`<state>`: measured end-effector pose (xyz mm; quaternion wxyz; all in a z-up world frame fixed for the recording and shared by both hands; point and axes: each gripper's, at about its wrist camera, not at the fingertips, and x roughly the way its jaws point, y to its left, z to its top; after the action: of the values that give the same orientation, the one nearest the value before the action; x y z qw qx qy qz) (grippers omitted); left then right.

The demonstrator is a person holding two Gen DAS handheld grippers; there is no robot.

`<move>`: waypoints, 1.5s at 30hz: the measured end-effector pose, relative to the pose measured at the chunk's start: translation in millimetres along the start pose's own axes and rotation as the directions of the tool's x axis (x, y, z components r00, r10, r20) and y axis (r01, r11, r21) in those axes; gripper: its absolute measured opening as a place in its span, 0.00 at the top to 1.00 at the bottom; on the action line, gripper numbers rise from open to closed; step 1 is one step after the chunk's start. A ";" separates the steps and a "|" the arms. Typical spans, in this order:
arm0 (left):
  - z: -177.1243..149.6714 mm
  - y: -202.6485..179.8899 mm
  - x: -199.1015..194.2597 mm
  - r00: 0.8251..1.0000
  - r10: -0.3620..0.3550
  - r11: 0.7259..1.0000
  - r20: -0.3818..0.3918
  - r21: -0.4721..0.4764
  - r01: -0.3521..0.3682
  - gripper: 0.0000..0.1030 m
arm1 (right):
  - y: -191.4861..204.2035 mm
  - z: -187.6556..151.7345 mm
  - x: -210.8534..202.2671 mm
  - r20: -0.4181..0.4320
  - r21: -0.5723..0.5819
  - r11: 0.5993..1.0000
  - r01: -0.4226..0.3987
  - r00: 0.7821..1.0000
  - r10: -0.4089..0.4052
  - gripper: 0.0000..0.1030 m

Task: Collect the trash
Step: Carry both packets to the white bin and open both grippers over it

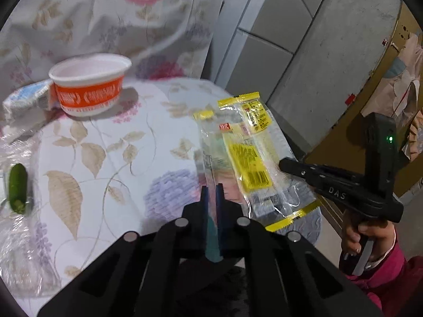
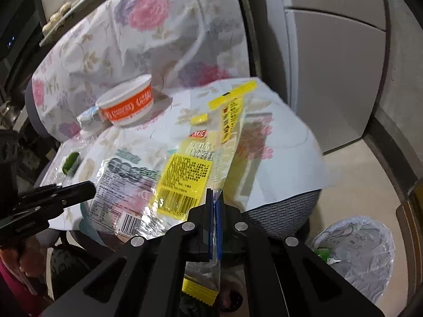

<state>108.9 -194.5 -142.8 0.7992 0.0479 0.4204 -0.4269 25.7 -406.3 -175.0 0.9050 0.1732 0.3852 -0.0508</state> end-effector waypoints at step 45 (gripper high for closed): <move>-18.2 -240.6 159.1 0.986 -0.147 0.959 -0.079 0.232 0.161 0.65 | -245.2 -132.7 -112.6 -0.029 0.421 0.852 0.311 0.944 -0.330 0.79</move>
<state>-31.5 -440.5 -199.9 0.7389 0.1232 0.3931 -0.5332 -198.3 -593.5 -247.0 0.8334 0.2960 0.3685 -0.2864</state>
